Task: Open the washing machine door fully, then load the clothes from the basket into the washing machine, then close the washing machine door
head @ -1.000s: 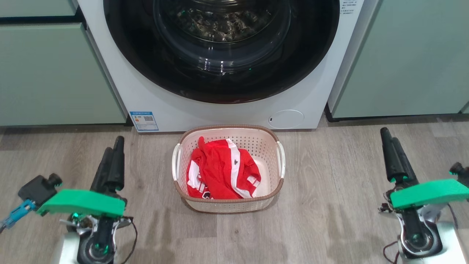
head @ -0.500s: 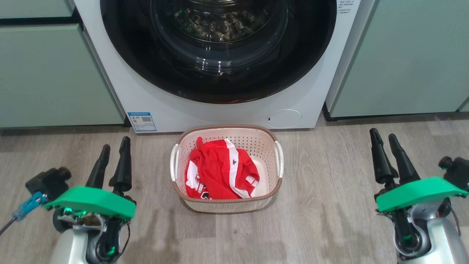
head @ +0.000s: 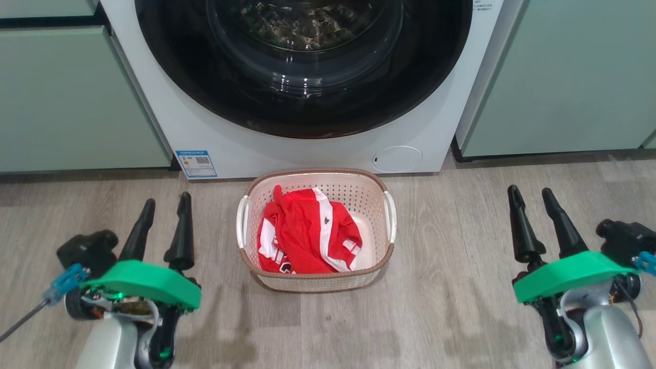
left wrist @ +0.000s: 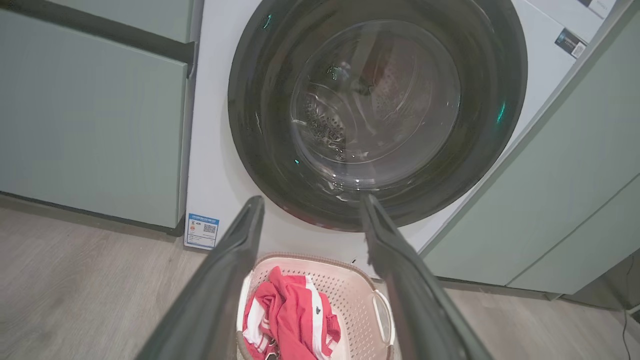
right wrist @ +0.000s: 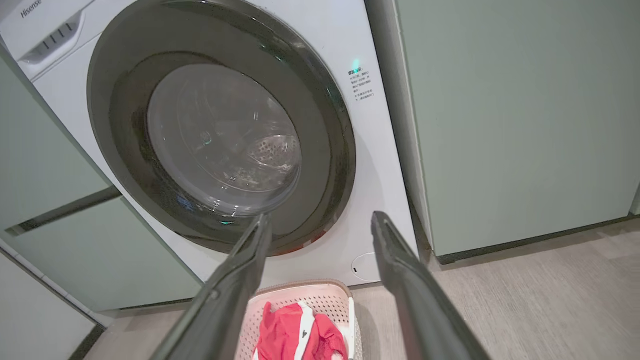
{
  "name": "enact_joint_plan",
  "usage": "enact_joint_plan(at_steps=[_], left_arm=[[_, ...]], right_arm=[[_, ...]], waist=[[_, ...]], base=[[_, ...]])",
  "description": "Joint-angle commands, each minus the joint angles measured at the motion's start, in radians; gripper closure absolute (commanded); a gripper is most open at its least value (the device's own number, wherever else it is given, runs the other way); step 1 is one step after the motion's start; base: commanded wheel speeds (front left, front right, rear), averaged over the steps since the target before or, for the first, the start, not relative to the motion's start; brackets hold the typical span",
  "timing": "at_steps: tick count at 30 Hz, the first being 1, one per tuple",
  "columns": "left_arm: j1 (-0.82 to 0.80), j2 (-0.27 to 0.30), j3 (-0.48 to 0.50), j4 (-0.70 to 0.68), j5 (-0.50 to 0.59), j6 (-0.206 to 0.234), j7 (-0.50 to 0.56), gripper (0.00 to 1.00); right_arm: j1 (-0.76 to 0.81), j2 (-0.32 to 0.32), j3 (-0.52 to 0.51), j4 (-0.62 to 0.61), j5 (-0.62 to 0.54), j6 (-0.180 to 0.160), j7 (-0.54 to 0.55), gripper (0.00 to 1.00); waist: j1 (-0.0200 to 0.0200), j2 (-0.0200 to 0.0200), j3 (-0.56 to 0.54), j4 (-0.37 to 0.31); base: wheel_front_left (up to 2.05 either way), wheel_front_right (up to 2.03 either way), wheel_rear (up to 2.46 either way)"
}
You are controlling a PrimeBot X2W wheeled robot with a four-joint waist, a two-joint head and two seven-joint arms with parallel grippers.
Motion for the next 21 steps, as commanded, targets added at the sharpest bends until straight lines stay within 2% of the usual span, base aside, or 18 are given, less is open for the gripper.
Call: enact_joint_plan(at_steps=[1, 10, 21], left_arm=[[-0.057, 0.026, 0.015, -0.044, 0.040, 0.007, -0.018, 0.00], [-0.058, 0.035, -0.007, -0.043, 0.139, 0.026, -0.044, 0.00], [-0.054, 0.038, -0.013, -0.034, 0.238, 0.039, -0.076, 0.00]], right_arm=[[-0.037, 0.000, 0.012, -0.031, -0.045, 0.000, -0.016, 0.00], [-0.040, 0.001, 0.014, -0.013, -0.176, 0.000, -0.042, 0.00], [-0.038, 0.001, 0.041, -0.004, -0.260, 0.000, -0.074, 0.00]], waist=[[0.0000, 0.0000, 0.002, 0.001], [0.0000, 0.0000, 0.008, 0.000], [0.0000, 0.0000, 0.012, -0.007]], base=[[0.00, 0.00, 0.00], [0.00, 0.00, 0.00], [0.00, 0.00, 0.00]])
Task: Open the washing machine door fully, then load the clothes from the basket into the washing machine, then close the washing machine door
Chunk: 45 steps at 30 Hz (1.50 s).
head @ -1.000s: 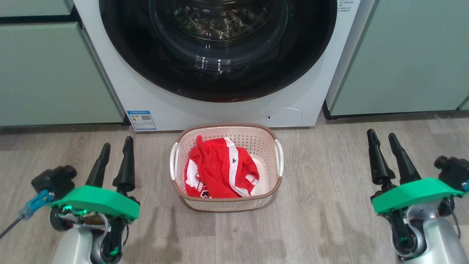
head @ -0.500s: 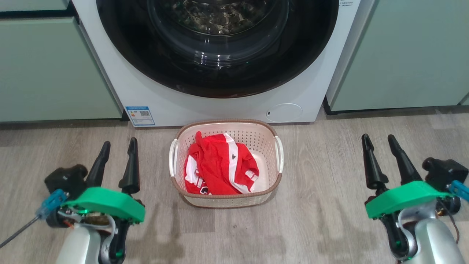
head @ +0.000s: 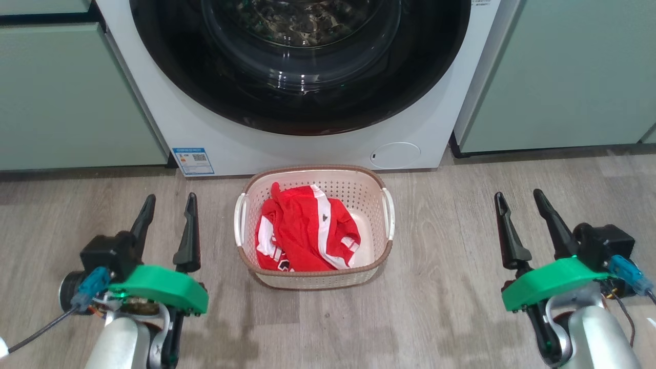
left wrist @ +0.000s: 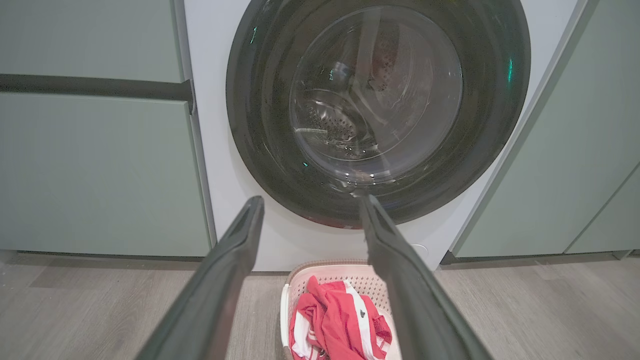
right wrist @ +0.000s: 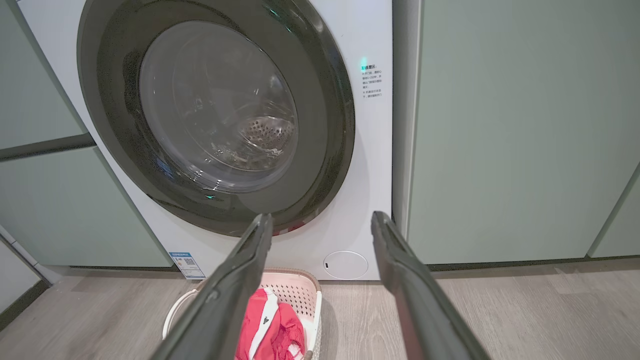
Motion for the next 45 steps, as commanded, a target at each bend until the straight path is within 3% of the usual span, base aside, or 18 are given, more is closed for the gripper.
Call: enact_joint_plan(at_steps=[1, 22, 45], left_arm=[[-0.052, 0.024, 0.025, -0.033, 0.037, 0.008, -0.018, 0.00], [-0.039, 0.003, 0.038, 0.013, 0.148, 0.009, -0.074, 0.00], [-0.034, 0.004, 0.035, 0.026, 0.104, 0.022, -0.054, 0.00]], right_arm=[[-0.037, -0.003, 0.026, -0.031, -0.029, 0.000, -0.021, 0.00], [-0.027, -0.004, 0.056, -0.014, -0.142, 0.000, -0.090, 0.00], [-0.037, -0.004, 0.064, 0.018, -0.093, 0.000, -0.102, 0.00]], waist=[[0.0000, 0.0000, 0.001, -0.001], [0.0000, 0.0000, 0.006, 0.003], [0.0000, 0.0000, 0.005, 0.003]], base=[[0.00, 0.00, 0.00], [0.00, 0.00, 0.00], [0.00, 0.00, 0.00]])
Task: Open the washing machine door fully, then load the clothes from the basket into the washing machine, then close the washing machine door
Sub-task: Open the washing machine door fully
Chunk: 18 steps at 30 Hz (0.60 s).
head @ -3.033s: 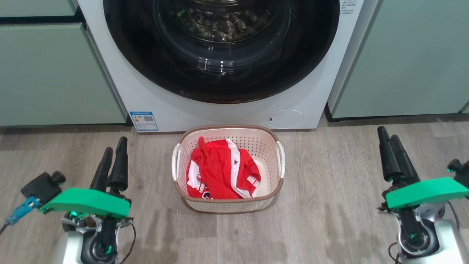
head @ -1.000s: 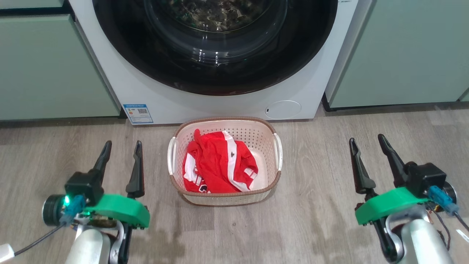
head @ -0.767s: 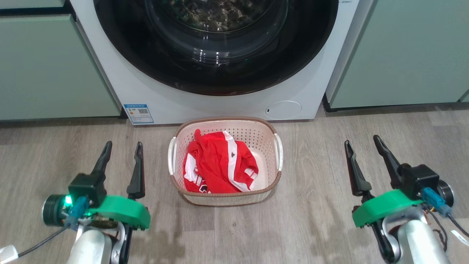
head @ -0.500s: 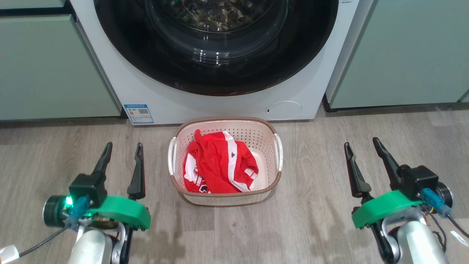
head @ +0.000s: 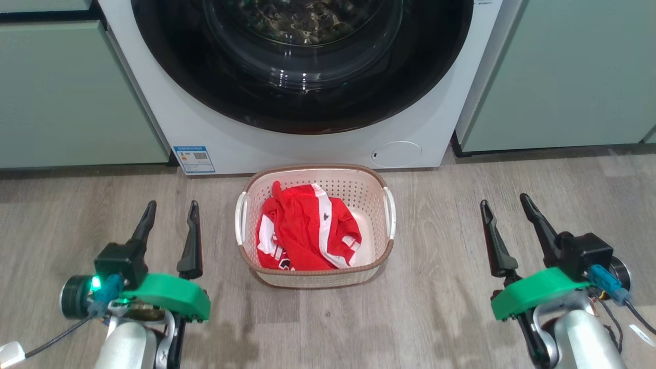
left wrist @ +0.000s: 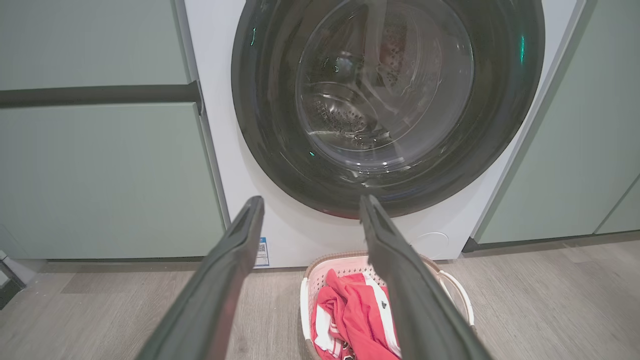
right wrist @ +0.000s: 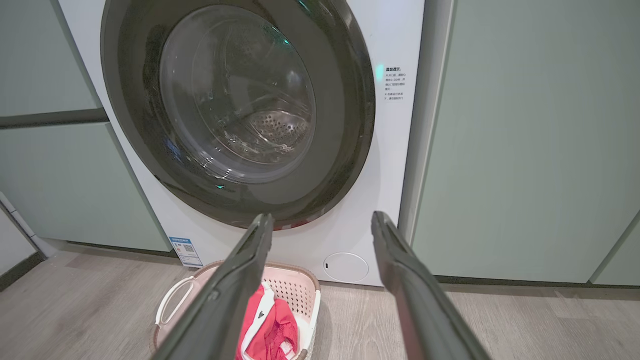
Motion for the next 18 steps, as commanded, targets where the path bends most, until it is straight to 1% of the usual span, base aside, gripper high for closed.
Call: enact_joint_plan(at_steps=[1, 18], left_arm=[[-0.035, 0.014, 0.033, -0.029, -0.006, 0.003, -0.002, 0.00], [-0.042, 0.021, 0.028, -0.021, -0.016, 0.013, -0.007, 0.00]], right_arm=[[-0.037, -0.004, 0.027, -0.028, 0.007, 0.000, -0.015, 0.00], [-0.045, -0.004, 0.025, -0.024, 0.012, 0.000, -0.020, 0.00]], waist=[[0.0000, 0.0000, 0.000, 0.000], [0.0000, 0.0000, 0.009, 0.001]], base=[[0.00, 0.00, 0.00], [0.00, 0.00, 0.00]])
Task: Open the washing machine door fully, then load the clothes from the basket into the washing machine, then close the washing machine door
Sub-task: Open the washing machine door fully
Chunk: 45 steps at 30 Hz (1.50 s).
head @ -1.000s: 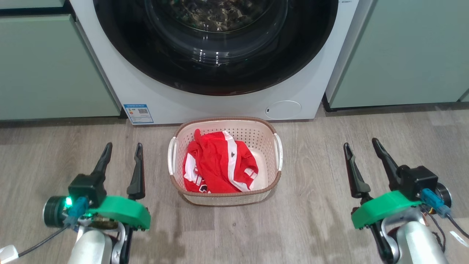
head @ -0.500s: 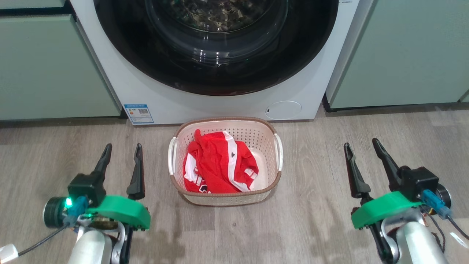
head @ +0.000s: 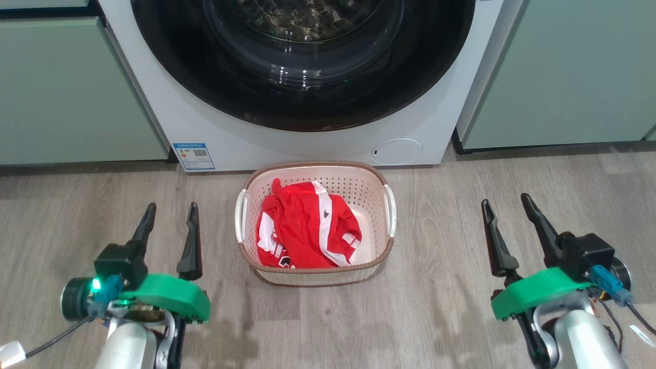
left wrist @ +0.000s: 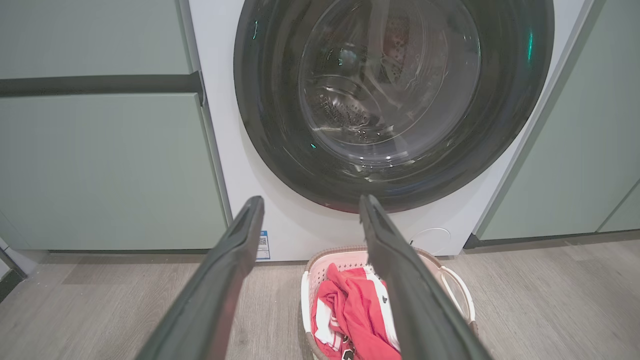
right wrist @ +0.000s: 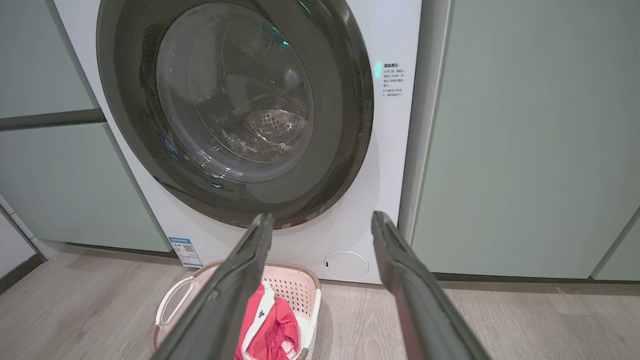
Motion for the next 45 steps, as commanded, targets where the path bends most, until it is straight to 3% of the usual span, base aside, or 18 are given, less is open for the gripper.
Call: enact_joint_plan(at_steps=[1, 15, 45], left_arm=[[-0.042, 0.020, 0.031, -0.030, -0.006, 0.005, -0.007, 0.00], [-0.045, 0.029, 0.026, -0.045, 0.007, 0.009, -0.020, 0.00], [-0.046, 0.029, 0.027, -0.057, -0.013, -0.001, -0.024, 0.00]], right_arm=[[-0.045, -0.004, 0.025, -0.027, 0.004, 0.000, -0.013, 0.00], [-0.048, -0.004, 0.024, -0.028, 0.014, 0.000, -0.015, 0.00], [-0.048, -0.004, 0.011, -0.020, 0.033, 0.000, -0.019, 0.00]], waist=[[0.0000, -0.0001, 0.000, -0.001], [0.0000, -0.0001, 0.003, -0.008], [0.0000, -0.0001, 0.009, -0.027]], base=[[0.00, 0.00, 0.00], [0.25, 0.25, -0.50], [1.05, 1.05, -2.10]])
